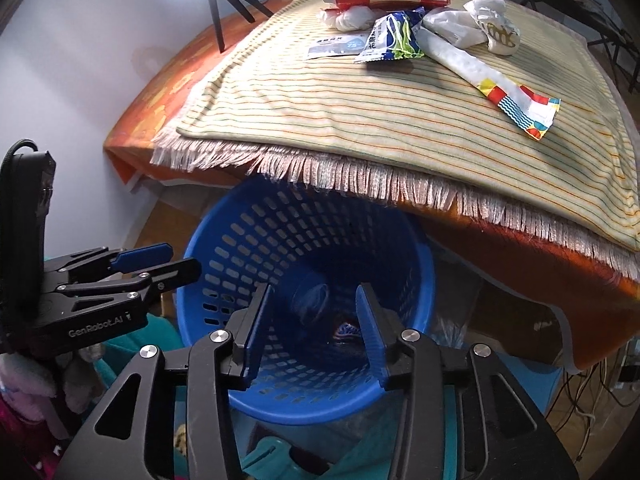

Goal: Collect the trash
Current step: 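Carry both items over the blue basket and open both tools to drop them, then grasp the blue-green soup packet with the left tool while the right tool grasps the white strip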

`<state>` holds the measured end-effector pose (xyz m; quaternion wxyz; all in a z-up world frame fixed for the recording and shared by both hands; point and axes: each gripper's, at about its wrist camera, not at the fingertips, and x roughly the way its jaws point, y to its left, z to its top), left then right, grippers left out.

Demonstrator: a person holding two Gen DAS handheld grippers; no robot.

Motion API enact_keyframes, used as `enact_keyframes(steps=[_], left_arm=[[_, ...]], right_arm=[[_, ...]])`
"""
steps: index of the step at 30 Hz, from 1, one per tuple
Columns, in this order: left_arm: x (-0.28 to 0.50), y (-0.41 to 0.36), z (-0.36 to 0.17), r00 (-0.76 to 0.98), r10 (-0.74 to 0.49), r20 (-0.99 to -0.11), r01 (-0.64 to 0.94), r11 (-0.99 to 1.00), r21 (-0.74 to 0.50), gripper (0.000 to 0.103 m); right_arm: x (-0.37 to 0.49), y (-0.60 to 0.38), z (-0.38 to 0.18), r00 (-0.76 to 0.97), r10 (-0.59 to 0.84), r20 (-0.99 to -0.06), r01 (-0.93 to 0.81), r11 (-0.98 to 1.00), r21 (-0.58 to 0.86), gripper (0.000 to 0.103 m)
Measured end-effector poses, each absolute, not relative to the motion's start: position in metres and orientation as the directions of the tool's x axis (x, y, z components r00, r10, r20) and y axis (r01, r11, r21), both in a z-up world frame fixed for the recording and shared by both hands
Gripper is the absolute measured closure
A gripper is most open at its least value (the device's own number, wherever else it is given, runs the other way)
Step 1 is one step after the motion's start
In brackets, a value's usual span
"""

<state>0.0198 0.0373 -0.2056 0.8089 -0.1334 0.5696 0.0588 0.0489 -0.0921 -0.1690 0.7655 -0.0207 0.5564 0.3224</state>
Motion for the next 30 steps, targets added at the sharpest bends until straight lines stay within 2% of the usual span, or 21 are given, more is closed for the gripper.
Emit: enact_keyframes(steps=[2,5,7,9,14,30], left_arm=[[0.02,0.037,-0.206,0.341,-0.057,-0.938,-0.247,0.958,-0.148,0.054],[0.021,0.037,-0.206,0.338,-0.06,-0.939,-0.251,0.956,-0.151,0.054],[0.021,0.038,-0.207,0.336,-0.061,-0.94,-0.254,0.955,-0.153,0.051],[0.021,0.038,-0.206,0.338,-0.065,-0.939,-0.257,0.953,-0.159,0.042],[0.023,0.036,-0.202,0.344,-0.069,-0.936,-0.254,0.953,-0.164,0.042],[0.075,0.027,-0.169,0.393,-0.117,-0.912,-0.195,0.959,-0.207,0.041]], right_arm=[[0.05,-0.093,-0.17,0.173,0.468,-0.867,-0.511,0.795,0.327,0.059],[0.051,-0.095,-0.169,0.178,0.465,-0.867,-0.504,0.8,0.325,0.049],[0.052,-0.096,-0.169,0.18,0.465,-0.867,-0.498,0.803,0.327,0.048],[0.054,-0.097,-0.17,0.179,0.46,-0.87,-0.491,0.808,0.326,0.047],[0.061,-0.102,-0.17,0.181,0.444,-0.877,-0.462,0.826,0.323,0.04],[0.106,-0.145,-0.144,0.309,0.455,-0.835,-0.409,0.856,0.315,0.04]])
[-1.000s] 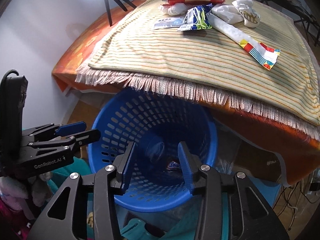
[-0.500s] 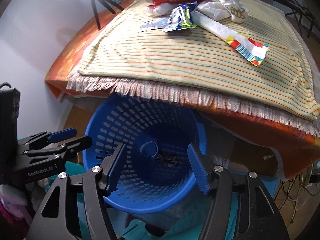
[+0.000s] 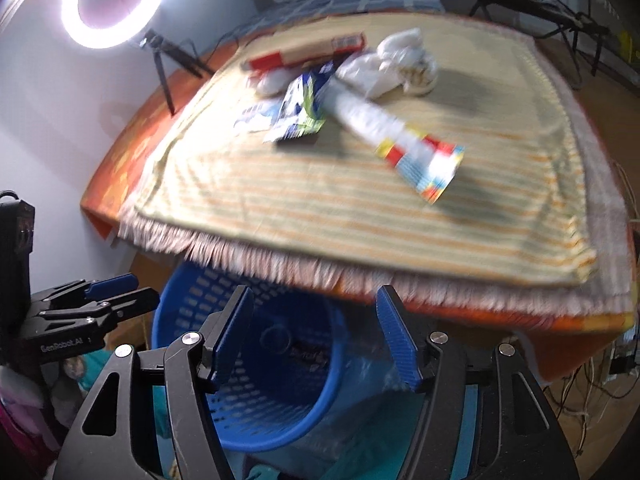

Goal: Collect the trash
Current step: 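Grasp the blue-green soup packet with the left tool while the right tool grasps the white strip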

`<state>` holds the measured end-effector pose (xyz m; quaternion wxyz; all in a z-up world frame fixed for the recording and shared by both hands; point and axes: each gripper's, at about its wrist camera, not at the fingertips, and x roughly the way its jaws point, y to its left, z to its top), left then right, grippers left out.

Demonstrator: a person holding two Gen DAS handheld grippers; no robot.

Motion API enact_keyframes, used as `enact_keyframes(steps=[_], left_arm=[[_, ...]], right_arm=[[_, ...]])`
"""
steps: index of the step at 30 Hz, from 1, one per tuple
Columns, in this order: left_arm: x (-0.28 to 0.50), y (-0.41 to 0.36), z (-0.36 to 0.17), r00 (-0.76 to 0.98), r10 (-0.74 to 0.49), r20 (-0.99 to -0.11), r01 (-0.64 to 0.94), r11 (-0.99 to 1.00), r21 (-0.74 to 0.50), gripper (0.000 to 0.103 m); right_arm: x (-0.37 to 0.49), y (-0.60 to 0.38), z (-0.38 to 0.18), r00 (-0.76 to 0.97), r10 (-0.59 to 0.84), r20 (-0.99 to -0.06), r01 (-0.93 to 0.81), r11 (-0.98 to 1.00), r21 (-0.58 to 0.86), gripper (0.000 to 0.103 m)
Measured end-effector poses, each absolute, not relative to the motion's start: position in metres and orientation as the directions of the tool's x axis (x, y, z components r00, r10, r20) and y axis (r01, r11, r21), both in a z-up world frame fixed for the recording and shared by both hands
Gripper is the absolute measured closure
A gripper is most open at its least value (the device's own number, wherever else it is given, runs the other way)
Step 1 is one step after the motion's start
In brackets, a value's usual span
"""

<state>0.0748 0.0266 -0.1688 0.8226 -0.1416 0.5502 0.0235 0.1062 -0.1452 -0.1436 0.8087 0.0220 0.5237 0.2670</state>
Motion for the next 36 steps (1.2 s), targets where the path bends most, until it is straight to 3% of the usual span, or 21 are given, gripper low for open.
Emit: enact_keyframes(steps=[3,8,21,36], left_arm=[[0.094,0.023,-0.162,0.405,-0.13,-0.905,-0.178,0.959,-0.218,0.035],[0.123,0.018,-0.152,0.423,-0.157,-0.893,-0.156,0.958,-0.242,0.034],[0.213,0.016,-0.154,0.42,-0.248,-0.873,-0.161,0.926,-0.34,0.034],[0.278,0.013,-0.179,0.384,-0.266,-0.884,-0.179,0.918,-0.354,0.034]], right_arm=[[0.115,-0.152,-0.136,0.358,0.448,-0.819,-0.425,0.86,0.285,0.04],[0.133,-0.162,-0.127,0.405,0.445,-0.799,-0.43,0.864,0.262,0.04],[0.183,-0.166,-0.127,0.317,0.467,-0.825,-0.468,0.834,0.292,0.04],[0.225,-0.142,-0.146,0.266,0.465,-0.845,-0.517,0.808,0.282,0.04]])
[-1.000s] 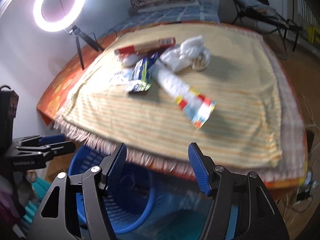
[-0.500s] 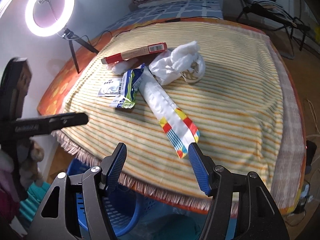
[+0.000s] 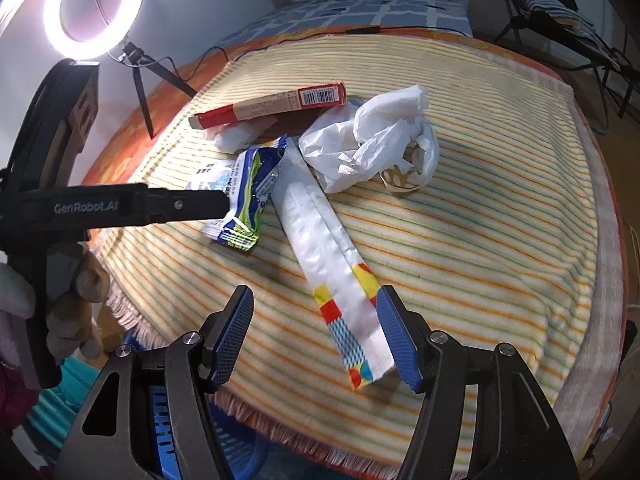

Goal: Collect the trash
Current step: 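Grasp the blue-green soup packet with the left tool while the right tool grasps the white strip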

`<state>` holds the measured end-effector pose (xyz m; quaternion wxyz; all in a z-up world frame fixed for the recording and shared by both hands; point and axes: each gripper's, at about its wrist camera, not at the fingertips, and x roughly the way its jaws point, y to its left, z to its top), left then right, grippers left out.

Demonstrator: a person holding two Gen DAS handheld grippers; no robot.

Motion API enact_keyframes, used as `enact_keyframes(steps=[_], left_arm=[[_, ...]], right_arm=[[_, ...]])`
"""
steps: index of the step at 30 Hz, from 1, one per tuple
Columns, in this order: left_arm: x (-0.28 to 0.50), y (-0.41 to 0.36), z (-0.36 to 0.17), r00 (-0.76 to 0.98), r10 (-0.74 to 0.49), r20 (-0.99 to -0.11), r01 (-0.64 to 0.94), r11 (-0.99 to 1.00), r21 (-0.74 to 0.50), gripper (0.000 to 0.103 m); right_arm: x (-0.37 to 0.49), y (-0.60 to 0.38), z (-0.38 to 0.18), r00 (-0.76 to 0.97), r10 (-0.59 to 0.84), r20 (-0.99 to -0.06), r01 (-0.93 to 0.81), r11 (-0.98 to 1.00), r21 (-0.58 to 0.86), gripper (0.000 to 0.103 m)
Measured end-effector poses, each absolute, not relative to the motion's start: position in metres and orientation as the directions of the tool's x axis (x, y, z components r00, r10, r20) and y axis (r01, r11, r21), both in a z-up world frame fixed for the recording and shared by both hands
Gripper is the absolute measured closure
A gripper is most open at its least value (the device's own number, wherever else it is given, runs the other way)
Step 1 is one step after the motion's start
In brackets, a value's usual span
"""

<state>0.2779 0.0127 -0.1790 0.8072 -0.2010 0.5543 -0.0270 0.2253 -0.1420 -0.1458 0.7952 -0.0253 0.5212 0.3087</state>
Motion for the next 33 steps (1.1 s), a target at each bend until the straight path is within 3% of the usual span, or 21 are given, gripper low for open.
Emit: enact_keyframes(steps=[10,13,24,25,27,29,33], left_arm=[[0.303,0.006,-0.184,0.386,-0.209,-0.899,-0.154,0.946,-0.286,0.035],[0.306,0.0,-0.186,0.38,-0.199,-0.903,-0.132,0.955,-0.266,0.05],[0.304,-0.001,-0.185,0.396,-0.185,-0.899,-0.111,0.963,-0.247,0.048],[0.303,-0.003,-0.185,0.398,-0.184,-0.899,-0.111,0.963,-0.246,0.049],[0.301,-0.004,-0.184,0.401,-0.183,-0.898,-0.113,0.962,-0.247,0.051],[0.298,-0.003,-0.182,0.407,-0.182,-0.895,-0.113,0.962,-0.247,0.053],[0.289,0.0,-0.175,0.421,-0.186,-0.888,-0.107,0.962,-0.253,0.055]], right_arm=[[0.244,-0.13,-0.156,0.247,0.451,-0.858,-0.541,0.798,0.264,0.04],[0.25,-0.125,-0.16,0.238,0.448,-0.861,-0.543,0.797,0.265,0.04],[0.255,-0.106,-0.168,0.23,0.426,-0.875,-0.573,0.786,0.233,0.041],[0.255,-0.106,-0.168,0.23,0.426,-0.875,-0.573,0.786,0.232,0.043],[0.255,-0.105,-0.168,0.23,0.423,-0.876,-0.572,0.787,0.23,0.06],[0.256,-0.106,-0.167,0.224,0.426,-0.876,-0.57,0.786,0.237,0.071],[0.254,-0.109,-0.166,0.211,0.448,-0.869,-0.561,0.783,0.267,0.078]])
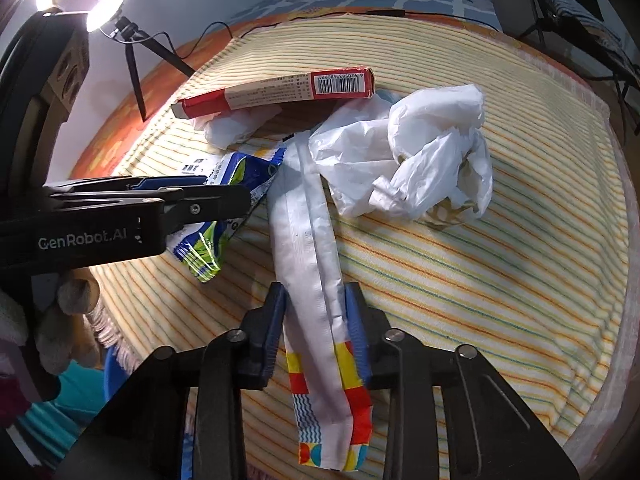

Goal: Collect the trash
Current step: 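Grasp the blue-green soup packet with the left tool while the right tool grasps the white strip, then carry the packet and strip over the blue basket and open both tools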

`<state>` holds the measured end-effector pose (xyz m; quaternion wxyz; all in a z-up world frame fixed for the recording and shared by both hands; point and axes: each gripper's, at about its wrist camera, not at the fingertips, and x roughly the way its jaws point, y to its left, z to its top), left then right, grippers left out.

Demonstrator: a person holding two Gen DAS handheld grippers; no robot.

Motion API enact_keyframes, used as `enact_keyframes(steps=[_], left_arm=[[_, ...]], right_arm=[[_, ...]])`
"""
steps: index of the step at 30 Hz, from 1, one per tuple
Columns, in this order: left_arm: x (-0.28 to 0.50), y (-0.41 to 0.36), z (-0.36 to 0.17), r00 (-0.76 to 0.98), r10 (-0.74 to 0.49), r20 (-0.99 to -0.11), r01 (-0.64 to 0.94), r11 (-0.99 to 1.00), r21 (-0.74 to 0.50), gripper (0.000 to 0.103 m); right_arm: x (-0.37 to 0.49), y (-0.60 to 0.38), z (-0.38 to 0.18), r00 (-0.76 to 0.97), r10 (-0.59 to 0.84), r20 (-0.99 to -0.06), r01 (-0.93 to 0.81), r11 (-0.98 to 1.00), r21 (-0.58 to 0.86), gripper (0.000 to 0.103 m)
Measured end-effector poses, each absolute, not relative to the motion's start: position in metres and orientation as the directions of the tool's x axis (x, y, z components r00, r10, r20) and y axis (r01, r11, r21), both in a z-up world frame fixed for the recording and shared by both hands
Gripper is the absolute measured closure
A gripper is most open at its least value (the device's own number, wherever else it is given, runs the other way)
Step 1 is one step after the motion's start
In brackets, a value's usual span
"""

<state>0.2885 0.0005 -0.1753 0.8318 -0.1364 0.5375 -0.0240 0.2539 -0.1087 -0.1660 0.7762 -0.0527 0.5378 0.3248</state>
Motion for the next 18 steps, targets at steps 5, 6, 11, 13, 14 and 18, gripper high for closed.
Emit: enact_keyframes(steps=[5,6,11,13,14,18], left_arm=[[0.273,0.005,-0.165,0.439,-0.179,-0.88,-0.088,0.967,-0.24,0.057],[0.269,0.006,-0.164,0.441,-0.177,-0.88,-0.088,0.967,-0.238,0.057],[0.254,0.012,-0.161,0.446,-0.171,-0.879,-0.1,0.966,-0.239,0.058],[0.247,0.016,-0.158,0.45,-0.172,-0.876,-0.104,0.965,-0.242,0.058],[0.243,0.017,-0.157,0.453,-0.168,-0.875,-0.102,0.966,-0.239,0.058],[0.231,0.016,-0.15,0.466,-0.153,-0.871,-0.092,0.971,-0.22,0.058]], right_arm=[[0.245,-0.112,-0.162,0.213,0.465,-0.859,-0.552,0.783,0.287,0.085],[0.242,-0.112,-0.162,0.213,0.464,-0.86,-0.553,0.782,0.286,0.086],[0.233,-0.114,-0.159,0.227,0.466,-0.855,-0.555,0.784,0.279,0.088],[0.229,-0.115,-0.157,0.232,0.472,-0.851,-0.554,0.783,0.283,0.095],[0.227,-0.115,-0.156,0.232,0.476,-0.849,-0.554,0.782,0.287,0.097],[0.219,-0.117,-0.15,0.243,0.483,-0.841,-0.557,0.779,0.287,0.097]])
